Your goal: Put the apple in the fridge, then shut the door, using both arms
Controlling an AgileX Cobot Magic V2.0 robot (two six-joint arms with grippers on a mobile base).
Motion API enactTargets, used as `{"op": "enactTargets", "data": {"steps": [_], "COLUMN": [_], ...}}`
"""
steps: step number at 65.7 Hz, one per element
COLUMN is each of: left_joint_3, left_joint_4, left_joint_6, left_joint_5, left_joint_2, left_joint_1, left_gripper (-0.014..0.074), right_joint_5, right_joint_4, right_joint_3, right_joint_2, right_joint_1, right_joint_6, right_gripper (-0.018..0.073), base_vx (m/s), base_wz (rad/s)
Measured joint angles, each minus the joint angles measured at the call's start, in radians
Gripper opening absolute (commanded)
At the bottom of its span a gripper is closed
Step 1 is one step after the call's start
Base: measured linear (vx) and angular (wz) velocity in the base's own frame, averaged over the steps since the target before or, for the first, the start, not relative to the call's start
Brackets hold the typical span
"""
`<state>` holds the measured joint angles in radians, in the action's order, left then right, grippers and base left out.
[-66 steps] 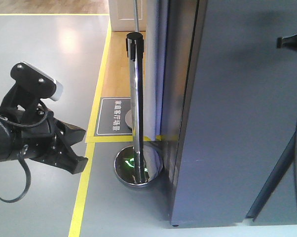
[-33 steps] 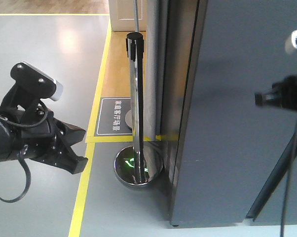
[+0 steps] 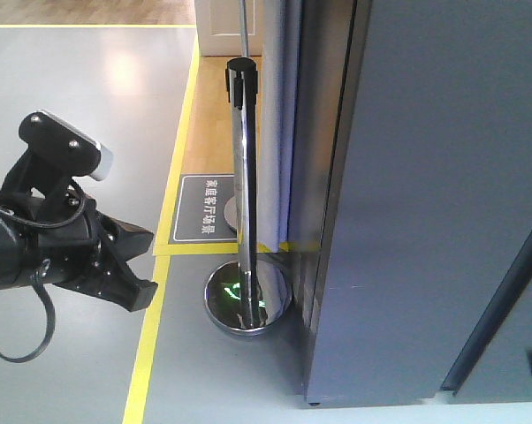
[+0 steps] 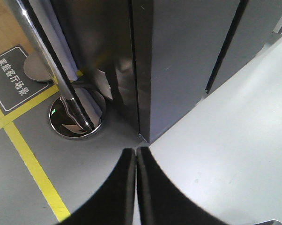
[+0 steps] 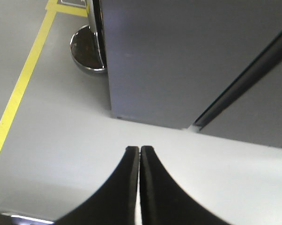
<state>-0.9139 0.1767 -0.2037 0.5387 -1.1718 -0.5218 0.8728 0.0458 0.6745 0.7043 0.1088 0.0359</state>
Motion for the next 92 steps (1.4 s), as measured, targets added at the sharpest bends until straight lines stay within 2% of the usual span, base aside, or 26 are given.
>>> {"op": "enactTargets", "data": {"steps": [9,27,92], "left_joint_3": [0.0,0.0,0.0], "left_joint_4": [0.0,0.0,0.0], "left_joint_6": [0.0,0.0,0.0], "left_joint_5": [0.0,0.0,0.001], "left_joint_2": [0.0,0.0,0.017], "left_joint_1": [0.0,0.0,0.0], "left_gripper": [-0.0006,-0.0006,-0.0006], "right_joint_5": [0.056,0.069,0.072], "right_joint_4": [0.0,0.0,0.0], "right_joint_3": [-0.015,-0.015,-0.015], "right_joint_2": [-0.099,-0.205,-0.215], "right_joint_1": [0.0,0.0,0.0], "right_joint_6": [-0.006,-0.009,-0.009], "right_gripper": [-0.0002,-0.0002,-0.0002], "base_vx": [0.0,0.0,0.0], "base_wz": [0.0,0.0,0.0]}}
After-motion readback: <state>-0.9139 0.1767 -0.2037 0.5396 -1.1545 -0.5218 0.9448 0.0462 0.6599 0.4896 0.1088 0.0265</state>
